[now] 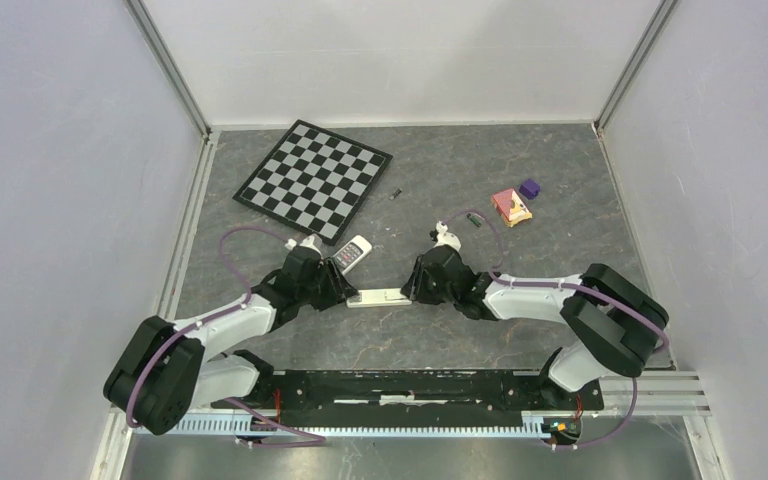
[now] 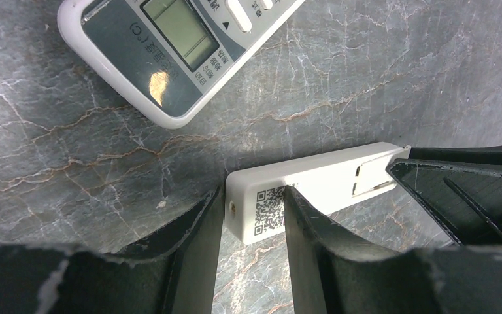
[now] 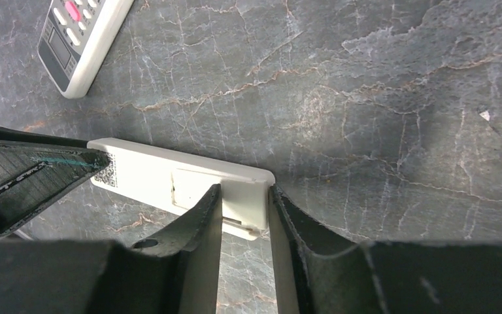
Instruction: Load the batteries into the remote control
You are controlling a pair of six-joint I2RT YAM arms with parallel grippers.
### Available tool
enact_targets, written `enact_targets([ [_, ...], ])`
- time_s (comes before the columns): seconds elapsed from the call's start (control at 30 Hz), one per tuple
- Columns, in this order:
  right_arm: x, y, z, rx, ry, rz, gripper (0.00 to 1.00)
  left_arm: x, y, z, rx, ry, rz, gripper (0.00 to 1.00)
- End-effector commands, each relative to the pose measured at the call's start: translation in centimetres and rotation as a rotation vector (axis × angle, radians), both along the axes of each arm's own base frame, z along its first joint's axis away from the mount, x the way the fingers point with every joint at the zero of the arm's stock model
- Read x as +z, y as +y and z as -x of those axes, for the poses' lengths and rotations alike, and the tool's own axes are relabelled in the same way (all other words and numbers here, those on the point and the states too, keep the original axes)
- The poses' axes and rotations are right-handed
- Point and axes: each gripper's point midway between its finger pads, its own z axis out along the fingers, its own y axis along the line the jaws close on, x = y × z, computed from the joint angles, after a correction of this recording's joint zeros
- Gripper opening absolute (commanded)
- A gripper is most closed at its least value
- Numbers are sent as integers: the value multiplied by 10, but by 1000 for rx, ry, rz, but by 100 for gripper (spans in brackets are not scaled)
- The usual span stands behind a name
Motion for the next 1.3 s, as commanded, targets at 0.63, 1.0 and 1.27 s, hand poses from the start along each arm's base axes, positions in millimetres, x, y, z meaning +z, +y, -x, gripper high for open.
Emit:
enact_targets([
  [0.63, -22, -52, 31, 83, 23, 59, 37, -22, 20, 21, 21, 70, -87, 48],
  [1.0, 5, -37, 28, 135, -20, -94, 59, -19, 21, 19, 21, 62, -99, 48],
  [1.27, 41, -65, -17, 77, -192, 133, 58, -6, 25, 12, 30, 31, -126, 57],
])
